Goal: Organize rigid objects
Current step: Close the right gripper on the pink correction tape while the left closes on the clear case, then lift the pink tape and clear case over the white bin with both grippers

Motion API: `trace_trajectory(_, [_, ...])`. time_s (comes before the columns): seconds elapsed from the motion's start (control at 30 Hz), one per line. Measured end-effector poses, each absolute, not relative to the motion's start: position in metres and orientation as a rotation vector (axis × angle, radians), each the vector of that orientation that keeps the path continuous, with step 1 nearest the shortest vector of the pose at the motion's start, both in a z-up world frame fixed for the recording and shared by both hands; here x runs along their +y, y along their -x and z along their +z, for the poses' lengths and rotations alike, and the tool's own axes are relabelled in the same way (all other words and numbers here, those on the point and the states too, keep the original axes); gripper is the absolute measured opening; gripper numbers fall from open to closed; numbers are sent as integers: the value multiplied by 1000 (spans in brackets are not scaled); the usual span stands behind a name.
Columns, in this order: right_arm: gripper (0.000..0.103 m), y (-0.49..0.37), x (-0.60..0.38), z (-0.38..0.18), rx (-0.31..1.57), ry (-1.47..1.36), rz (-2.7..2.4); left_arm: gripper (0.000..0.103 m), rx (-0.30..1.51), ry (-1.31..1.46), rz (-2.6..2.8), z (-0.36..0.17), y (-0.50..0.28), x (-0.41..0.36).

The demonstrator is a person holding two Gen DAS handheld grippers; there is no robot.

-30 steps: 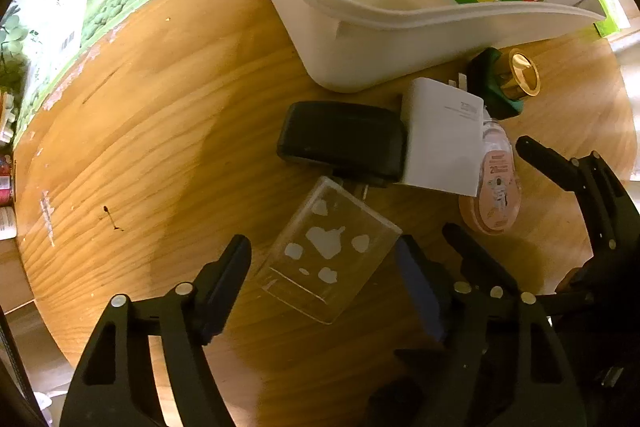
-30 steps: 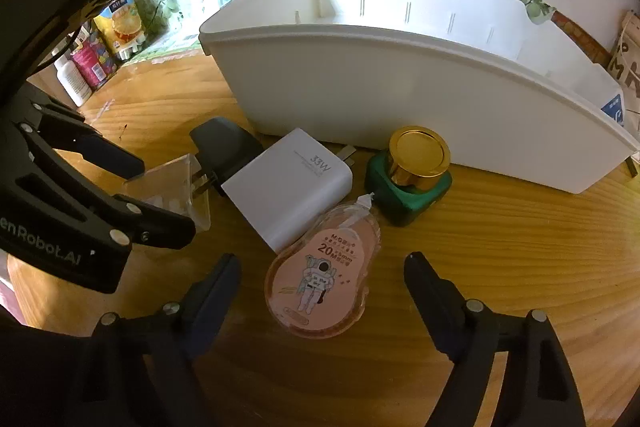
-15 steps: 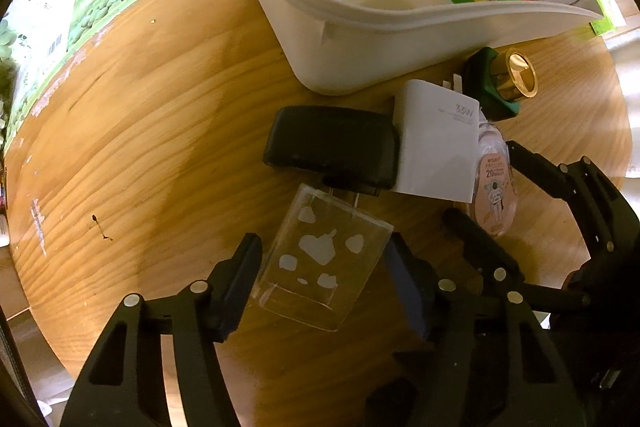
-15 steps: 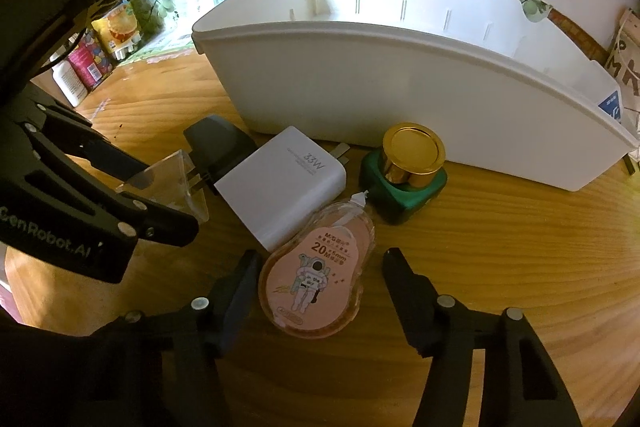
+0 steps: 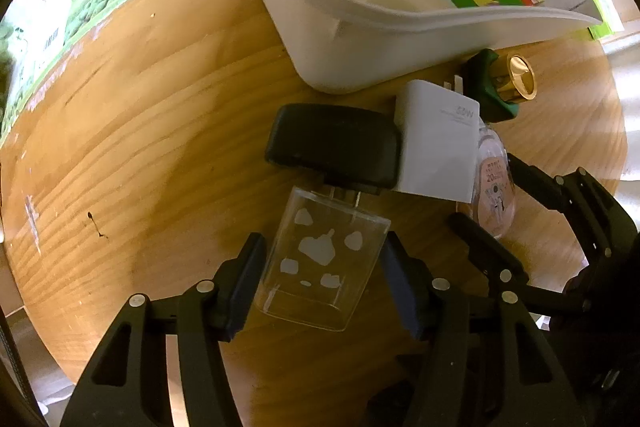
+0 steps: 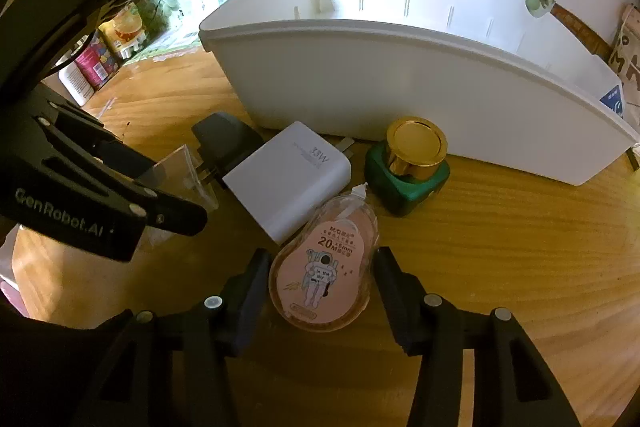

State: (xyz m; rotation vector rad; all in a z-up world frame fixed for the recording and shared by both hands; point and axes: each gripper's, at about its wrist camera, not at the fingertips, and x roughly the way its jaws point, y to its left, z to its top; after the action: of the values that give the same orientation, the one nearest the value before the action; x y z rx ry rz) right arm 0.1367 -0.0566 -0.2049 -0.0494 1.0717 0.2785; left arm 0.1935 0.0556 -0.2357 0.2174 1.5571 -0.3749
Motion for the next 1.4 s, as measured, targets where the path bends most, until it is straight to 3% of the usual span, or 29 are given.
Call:
trace_trajectory(0.73, [53, -112, -54, -179, 1050, 83, 284, 61, 1542, -131, -305, -221, -185, 108])
trace_trajectory(1.4, [53, -94, -63, -123, 976, 175, 291, 61, 1469, -69, -248, -175, -151, 99])
